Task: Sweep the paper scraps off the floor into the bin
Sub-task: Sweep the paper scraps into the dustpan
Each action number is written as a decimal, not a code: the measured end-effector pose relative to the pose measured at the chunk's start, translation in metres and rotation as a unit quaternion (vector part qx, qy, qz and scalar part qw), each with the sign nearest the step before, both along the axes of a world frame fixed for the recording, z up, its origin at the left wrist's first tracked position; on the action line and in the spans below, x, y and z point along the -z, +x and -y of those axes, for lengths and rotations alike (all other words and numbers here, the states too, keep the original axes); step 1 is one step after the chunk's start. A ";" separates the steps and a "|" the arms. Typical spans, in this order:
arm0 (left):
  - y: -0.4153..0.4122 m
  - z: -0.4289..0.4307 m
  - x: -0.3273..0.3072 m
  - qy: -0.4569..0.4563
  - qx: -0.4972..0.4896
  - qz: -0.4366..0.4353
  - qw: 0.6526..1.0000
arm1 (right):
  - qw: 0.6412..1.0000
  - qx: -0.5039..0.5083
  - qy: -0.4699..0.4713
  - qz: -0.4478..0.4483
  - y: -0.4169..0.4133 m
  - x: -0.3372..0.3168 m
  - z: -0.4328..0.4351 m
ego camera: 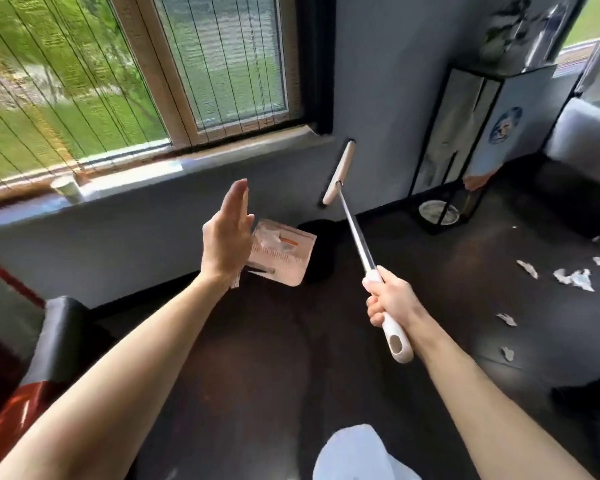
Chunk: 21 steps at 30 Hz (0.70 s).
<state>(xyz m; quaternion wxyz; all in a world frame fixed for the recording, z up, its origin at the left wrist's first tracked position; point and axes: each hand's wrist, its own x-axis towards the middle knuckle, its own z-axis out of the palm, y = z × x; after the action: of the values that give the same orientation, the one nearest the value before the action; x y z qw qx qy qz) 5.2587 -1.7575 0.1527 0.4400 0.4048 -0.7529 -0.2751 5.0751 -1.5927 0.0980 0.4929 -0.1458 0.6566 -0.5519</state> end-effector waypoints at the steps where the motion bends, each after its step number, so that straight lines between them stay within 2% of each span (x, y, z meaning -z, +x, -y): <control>1: -0.009 0.019 0.001 -0.011 0.007 0.019 1.000 | 1.000 0.016 0.003 0.007 -0.006 -0.006 0.012; 4: -0.040 0.071 0.008 -0.064 0.030 0.089 0.994 | 0.999 0.028 -0.011 0.010 -0.029 -0.003 0.051; 9: -0.100 0.126 0.025 -0.142 0.120 0.240 0.953 | 0.999 0.031 -0.009 0.021 -0.072 -0.004 0.102; 11: -0.122 0.141 0.036 -0.201 0.172 0.304 0.915 | 0.999 0.035 -0.013 0.024 -0.088 -0.007 0.118; 13: -0.141 0.152 0.050 -0.246 0.225 0.387 0.860 | 0.999 0.034 -0.008 0.031 -0.098 -0.007 0.131; 14: -0.149 0.157 0.057 -0.247 0.246 0.419 0.838 | 0.999 0.038 -0.004 0.037 -0.102 -0.007 0.136; 16: -0.161 0.164 0.067 -0.229 0.277 0.444 0.821 | 0.997 0.052 -0.011 0.054 -0.110 -0.006 0.145; 19: -0.169 0.169 0.075 -0.217 0.331 0.390 0.831 | 0.996 0.061 -0.011 0.059 -0.123 -0.012 0.155; 21: -0.171 0.171 0.079 -0.127 0.355 0.393 0.839 | 0.997 0.065 -0.011 0.050 -0.125 -0.015 0.161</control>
<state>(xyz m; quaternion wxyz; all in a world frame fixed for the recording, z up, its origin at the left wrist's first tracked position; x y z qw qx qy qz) 5.0880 -1.9288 0.0733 0.0271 0.1244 -0.9829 -0.1328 4.9497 -1.7532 0.1134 0.4862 -0.0806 0.6333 -0.5967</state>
